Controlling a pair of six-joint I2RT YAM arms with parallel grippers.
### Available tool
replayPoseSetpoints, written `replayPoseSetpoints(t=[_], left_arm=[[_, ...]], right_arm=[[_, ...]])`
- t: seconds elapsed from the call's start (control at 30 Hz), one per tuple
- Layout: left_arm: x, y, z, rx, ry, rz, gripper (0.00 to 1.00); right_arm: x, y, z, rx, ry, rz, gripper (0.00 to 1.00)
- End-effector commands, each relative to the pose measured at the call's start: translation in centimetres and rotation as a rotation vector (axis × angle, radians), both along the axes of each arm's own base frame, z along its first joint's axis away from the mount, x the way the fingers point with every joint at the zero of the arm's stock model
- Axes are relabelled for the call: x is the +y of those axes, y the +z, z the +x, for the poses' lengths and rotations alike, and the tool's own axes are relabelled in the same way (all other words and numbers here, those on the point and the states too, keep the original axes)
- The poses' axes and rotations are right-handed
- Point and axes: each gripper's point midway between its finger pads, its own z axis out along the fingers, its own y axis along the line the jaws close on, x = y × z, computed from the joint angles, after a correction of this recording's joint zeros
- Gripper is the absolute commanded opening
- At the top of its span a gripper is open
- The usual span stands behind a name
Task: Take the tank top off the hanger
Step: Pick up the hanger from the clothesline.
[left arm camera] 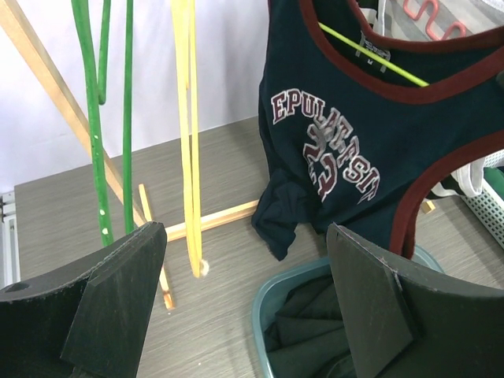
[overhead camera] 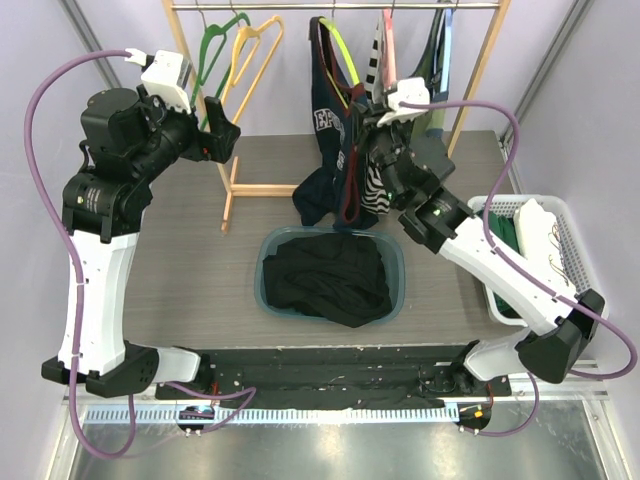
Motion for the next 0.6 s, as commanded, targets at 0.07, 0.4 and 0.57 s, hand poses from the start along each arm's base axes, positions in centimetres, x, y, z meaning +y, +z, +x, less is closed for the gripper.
replayPoseSetpoints(t=[0.07, 0.4, 0.57], left_arm=[[0.1, 1.2, 0.0, -0.037, -0.003, -0.01, 0.87], [0.0, 1.2, -0.3, -0.037, -0.014, -0.011, 0.88], [0.2, 1.2, -0.5, -0.038, -0.008, -0.008, 0.87]], right_arm=[[-0.5, 4.0, 0.2, 0.113, -0.015, -0.031, 0.46], [0.6, 0.4, 1.4, 0.366, -0.036, -0.174, 0.85], [1.5, 0.0, 1.7, 0.429, -0.013, -0.232, 0.85]])
